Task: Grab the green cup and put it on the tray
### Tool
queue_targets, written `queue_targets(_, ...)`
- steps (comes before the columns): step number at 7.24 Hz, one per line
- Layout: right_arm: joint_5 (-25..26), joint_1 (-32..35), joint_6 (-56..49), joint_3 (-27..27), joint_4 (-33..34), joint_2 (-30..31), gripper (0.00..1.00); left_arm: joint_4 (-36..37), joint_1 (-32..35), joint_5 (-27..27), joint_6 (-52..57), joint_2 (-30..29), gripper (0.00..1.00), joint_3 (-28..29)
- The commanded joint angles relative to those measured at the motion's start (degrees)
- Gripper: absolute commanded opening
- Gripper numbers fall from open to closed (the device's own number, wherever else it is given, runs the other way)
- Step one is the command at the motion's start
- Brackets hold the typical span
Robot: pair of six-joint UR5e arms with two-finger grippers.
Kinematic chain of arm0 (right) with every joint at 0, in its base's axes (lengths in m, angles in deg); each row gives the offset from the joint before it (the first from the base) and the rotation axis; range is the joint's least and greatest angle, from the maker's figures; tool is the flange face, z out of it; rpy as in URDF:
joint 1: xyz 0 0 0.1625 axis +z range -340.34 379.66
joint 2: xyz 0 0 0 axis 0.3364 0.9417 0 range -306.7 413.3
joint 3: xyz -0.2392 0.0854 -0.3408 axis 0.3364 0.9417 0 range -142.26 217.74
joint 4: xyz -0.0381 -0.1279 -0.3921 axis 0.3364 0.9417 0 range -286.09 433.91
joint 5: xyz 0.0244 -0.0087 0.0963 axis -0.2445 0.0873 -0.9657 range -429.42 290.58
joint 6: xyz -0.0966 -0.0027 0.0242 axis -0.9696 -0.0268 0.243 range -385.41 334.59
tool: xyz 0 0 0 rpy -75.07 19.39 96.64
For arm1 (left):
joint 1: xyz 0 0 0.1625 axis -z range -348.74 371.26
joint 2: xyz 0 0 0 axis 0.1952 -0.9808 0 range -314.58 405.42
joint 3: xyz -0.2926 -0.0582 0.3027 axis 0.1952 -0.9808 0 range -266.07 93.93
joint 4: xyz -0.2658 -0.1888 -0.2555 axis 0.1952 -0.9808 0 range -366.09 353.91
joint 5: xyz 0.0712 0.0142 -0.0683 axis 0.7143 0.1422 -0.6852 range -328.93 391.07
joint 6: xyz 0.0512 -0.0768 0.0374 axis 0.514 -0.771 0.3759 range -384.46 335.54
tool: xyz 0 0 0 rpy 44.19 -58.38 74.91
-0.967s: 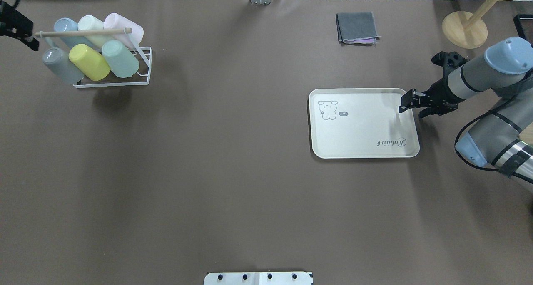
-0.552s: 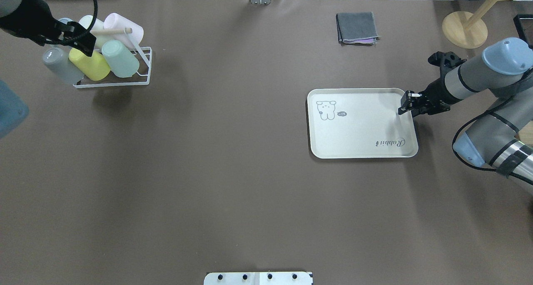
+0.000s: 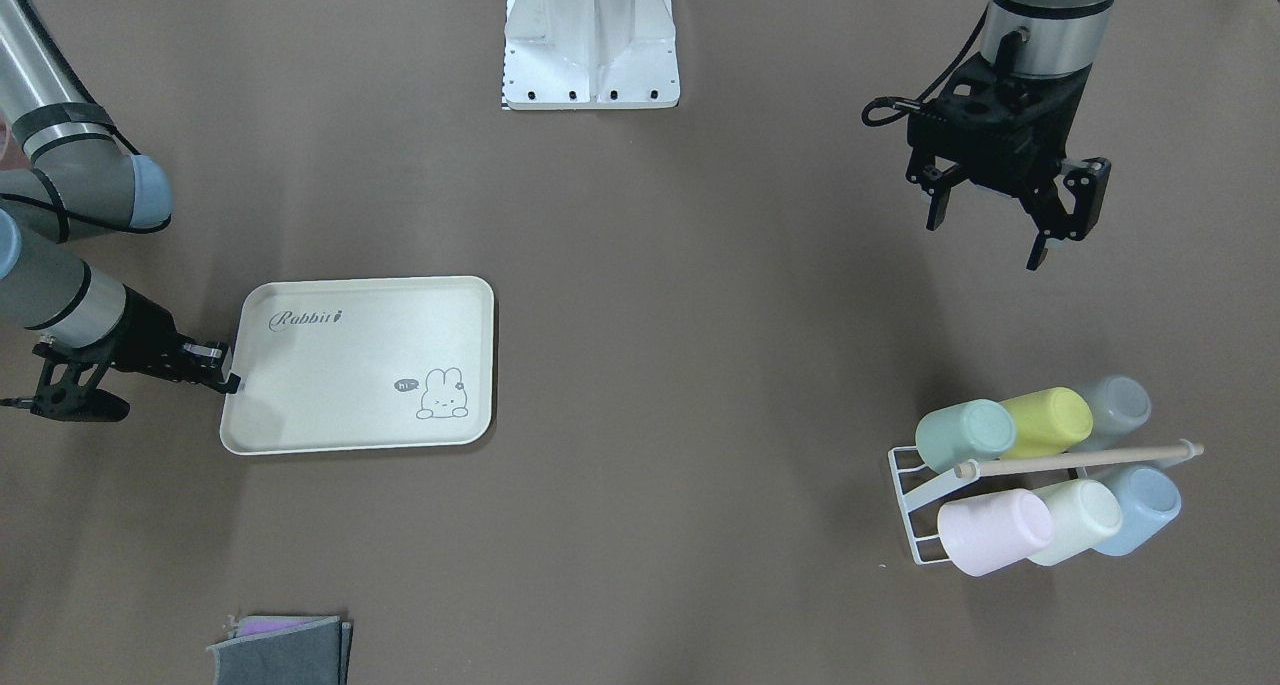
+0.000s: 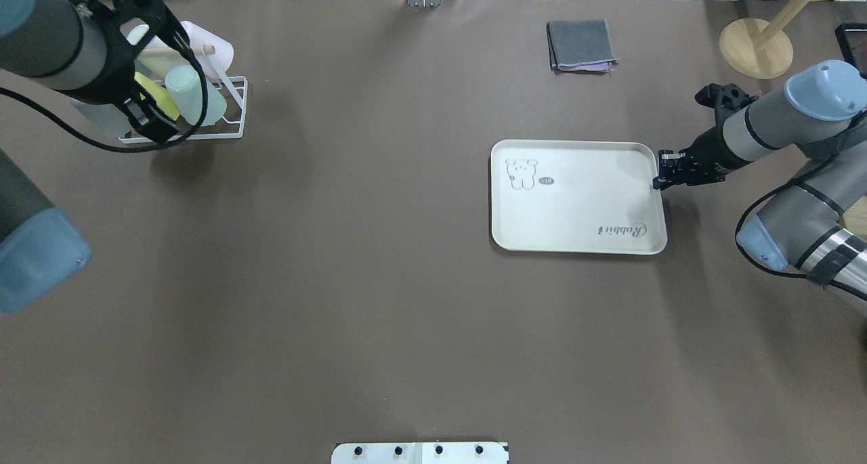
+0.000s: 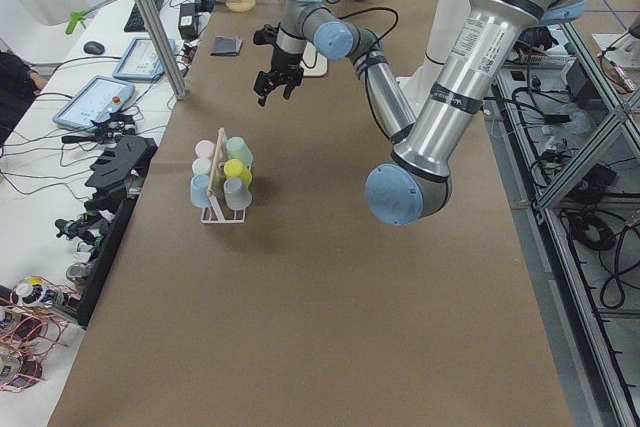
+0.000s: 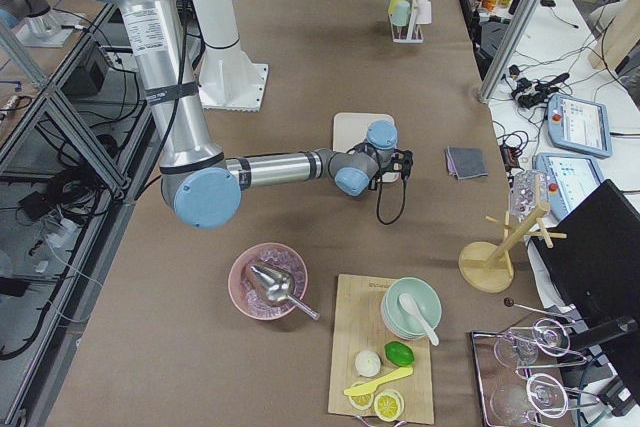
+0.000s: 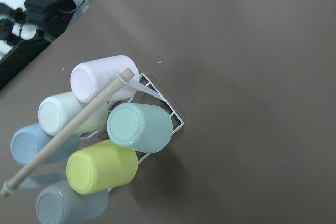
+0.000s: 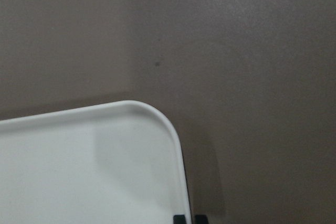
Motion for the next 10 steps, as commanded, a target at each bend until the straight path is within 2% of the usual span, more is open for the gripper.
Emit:
queue_targets(1, -1.03, -0.07, -0.04, -0.1, 0.14, -0.49, 0.0, -0.24, -11.11, 20.85, 16.19, 1.0, 0.99, 0.29)
queue_targets(2, -1.73, -0.07, -0.04, -0.1, 0.14, -0.58, 0.0, -0.24, -13.59, 27.4, 29.51, 0.92, 0.99, 0.73)
queue_targets(4, -2.78, -0.07, 0.13, -0.89, 0.32, -1.1, 0.0, -0.32, -17.81, 37.35, 37.69, 2.83, 0.99, 1.95)
queue_targets(5, -3.31, -0.25, 0.74, -2.9, 2.32, -1.8, 0.0, -0.33, -19.49, 44.54, 44.43, 2.68, 0.99, 3.53)
queue_targets(6, -3.4, -0.69, 1.79, -7.35, 9.48, -3.72, 0.0, -0.85, -20.2, 50.09, 48.07, 2.94, 0.99, 5.89)
queue_targets(7, -2.71, -1.56, 1.8, -12.97, 17.73, -5.4, 0.0, -4.59, -20.38, 53.71, 50.63, 2.59, 0.99, 10.18)
queue_targets(8, -2.26, -2.79, 1.89, -17.46, 21.73, -5.85, 0.0, -10.55, -20.47, 57.4, 57.79, 3.02, 0.99, 13.79)
queue_targets(9, -1.39, -4.37, 5.11, -19.77, 22.29, -5.85, 0.0, -19.05, -20.47, 59.62, 64.65, 3.46, 0.99, 18.52)
queue_targets(10, 1.93, -8.04, 10.45, -21.71, 22.12, -6.03, 0.0, -25.83, -20.47, 59.72, 68.55, 3.73, 0.99, 22.75)
